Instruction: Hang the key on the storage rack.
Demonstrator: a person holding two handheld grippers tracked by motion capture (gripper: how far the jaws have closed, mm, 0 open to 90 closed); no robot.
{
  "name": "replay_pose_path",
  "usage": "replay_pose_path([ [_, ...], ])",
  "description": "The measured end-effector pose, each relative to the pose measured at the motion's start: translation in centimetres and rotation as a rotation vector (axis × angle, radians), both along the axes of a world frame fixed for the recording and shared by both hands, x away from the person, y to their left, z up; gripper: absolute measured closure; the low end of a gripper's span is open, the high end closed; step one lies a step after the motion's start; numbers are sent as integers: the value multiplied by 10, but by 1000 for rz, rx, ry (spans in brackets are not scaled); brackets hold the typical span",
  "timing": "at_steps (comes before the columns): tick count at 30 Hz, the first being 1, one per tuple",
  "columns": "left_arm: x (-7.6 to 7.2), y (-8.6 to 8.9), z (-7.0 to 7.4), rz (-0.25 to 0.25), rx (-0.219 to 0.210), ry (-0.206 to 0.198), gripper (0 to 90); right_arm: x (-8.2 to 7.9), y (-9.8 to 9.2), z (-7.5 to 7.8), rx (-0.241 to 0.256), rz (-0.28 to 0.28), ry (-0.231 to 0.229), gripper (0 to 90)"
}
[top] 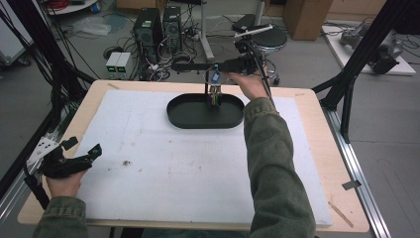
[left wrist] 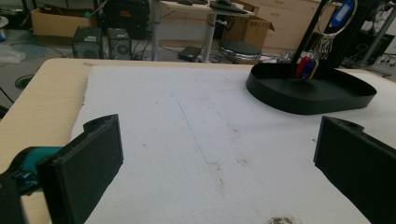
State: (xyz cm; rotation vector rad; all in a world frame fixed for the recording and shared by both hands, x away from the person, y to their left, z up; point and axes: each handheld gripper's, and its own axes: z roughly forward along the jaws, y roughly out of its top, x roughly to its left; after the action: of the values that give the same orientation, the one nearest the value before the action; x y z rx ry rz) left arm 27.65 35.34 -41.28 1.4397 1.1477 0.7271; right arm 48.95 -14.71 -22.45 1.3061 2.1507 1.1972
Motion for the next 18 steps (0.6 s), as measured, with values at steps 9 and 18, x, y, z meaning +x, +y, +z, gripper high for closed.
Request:
replay_pose_path([
  [9,0,-1,0,-2,0,0,18,-12,-18,-12,18,-8,-1,6],
  [18,0,-2,0,-3,5,2,18,-31,-39,-20,41,-37,-48,6],
])
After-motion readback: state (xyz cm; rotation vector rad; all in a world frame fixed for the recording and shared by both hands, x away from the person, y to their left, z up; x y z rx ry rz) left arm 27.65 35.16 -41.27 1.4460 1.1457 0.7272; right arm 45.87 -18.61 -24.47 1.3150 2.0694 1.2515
